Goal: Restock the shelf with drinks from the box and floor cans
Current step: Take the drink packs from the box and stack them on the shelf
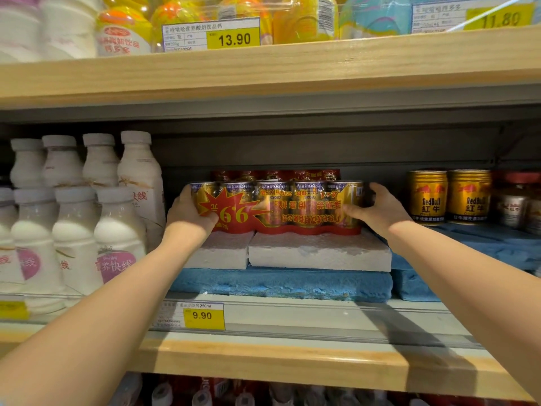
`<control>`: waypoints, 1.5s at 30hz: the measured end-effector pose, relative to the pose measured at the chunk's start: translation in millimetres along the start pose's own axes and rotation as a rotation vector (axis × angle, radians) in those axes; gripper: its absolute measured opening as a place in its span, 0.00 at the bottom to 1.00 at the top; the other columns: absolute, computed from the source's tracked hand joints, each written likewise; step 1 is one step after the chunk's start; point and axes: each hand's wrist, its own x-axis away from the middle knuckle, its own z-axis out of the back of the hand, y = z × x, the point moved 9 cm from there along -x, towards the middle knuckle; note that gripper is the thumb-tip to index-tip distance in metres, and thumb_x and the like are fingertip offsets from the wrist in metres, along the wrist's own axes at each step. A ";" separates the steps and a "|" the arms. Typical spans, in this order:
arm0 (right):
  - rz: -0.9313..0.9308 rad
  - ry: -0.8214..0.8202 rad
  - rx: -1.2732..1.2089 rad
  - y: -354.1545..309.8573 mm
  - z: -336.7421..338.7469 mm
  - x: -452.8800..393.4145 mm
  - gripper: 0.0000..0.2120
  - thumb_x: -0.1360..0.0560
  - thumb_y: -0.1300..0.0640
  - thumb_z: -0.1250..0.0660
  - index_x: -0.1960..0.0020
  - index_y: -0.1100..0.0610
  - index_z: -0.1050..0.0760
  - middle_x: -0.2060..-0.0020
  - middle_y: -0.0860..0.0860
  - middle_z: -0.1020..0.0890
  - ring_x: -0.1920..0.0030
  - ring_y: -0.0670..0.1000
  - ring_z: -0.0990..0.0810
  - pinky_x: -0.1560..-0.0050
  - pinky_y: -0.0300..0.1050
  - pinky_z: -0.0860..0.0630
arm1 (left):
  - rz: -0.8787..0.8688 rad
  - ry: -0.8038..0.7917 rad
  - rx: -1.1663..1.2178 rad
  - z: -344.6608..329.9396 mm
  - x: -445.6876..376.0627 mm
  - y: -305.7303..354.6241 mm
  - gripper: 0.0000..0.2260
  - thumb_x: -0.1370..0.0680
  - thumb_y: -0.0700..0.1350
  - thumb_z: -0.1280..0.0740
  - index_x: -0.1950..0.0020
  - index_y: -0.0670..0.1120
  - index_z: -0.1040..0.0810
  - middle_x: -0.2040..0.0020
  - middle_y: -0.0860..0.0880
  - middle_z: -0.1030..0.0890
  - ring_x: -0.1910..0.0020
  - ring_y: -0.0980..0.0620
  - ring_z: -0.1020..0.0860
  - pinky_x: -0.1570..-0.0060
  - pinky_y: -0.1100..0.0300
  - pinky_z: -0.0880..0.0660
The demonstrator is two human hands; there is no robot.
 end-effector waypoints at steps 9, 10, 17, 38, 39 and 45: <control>-0.011 0.033 0.045 -14.9 -2.9 80.0 0.30 0.26 0.54 0.35 0.28 0.58 0.43 0.31 0.57 0.33 0.31 0.57 0.34 0.36 0.49 0.34 | -0.306 -0.088 -0.051 36.6 82.1 5.4 0.27 0.26 0.39 0.36 0.29 0.42 0.40 0.29 0.43 0.33 0.29 0.46 0.37 0.32 0.55 0.39; -0.012 0.048 0.065 -13.6 -4.0 97.1 0.30 0.25 0.53 0.35 0.28 0.58 0.43 0.30 0.56 0.34 0.31 0.57 0.35 0.36 0.49 0.33 | -0.337 -0.110 -0.033 42.1 93.5 1.2 0.27 0.26 0.39 0.36 0.28 0.43 0.41 0.28 0.44 0.35 0.29 0.47 0.38 0.31 0.56 0.41; -0.078 0.090 0.164 -0.1 -30.9 208.5 0.27 0.25 0.54 0.36 0.29 0.59 0.40 0.30 0.58 0.34 0.31 0.58 0.35 0.34 0.50 0.37 | -0.518 -0.275 -0.026 71.7 183.1 -39.2 0.27 0.30 0.44 0.38 0.31 0.41 0.35 0.33 0.42 0.29 0.32 0.45 0.33 0.38 0.64 0.43; -0.658 -0.327 0.119 271.7 -152.0 466.4 0.24 0.25 0.58 0.36 0.31 0.60 0.37 0.32 0.57 0.31 0.31 0.55 0.33 0.34 0.47 0.36 | 0.138 -0.856 -0.091 -61.2 431.3 -286.9 0.20 0.25 0.37 0.37 0.32 0.43 0.32 0.33 0.45 0.29 0.34 0.46 0.31 0.46 0.67 0.38; -0.691 -0.365 0.110 292.4 -158.4 480.0 0.24 0.25 0.59 0.36 0.31 0.60 0.36 0.32 0.57 0.31 0.31 0.55 0.33 0.34 0.47 0.36 | 0.173 -0.878 -0.114 -70.2 449.2 -300.5 0.20 0.25 0.37 0.37 0.32 0.43 0.32 0.33 0.44 0.28 0.35 0.45 0.30 0.46 0.67 0.38; -0.884 -0.535 0.106 390.4 -197.7 554.2 0.22 0.24 0.58 0.37 0.32 0.59 0.36 0.32 0.57 0.31 0.31 0.54 0.33 0.34 0.44 0.37 | 0.453 -0.974 -0.244 -97.9 548.4 -384.1 0.20 0.24 0.41 0.37 0.32 0.46 0.33 0.33 0.47 0.28 0.39 0.49 0.29 0.41 0.58 0.32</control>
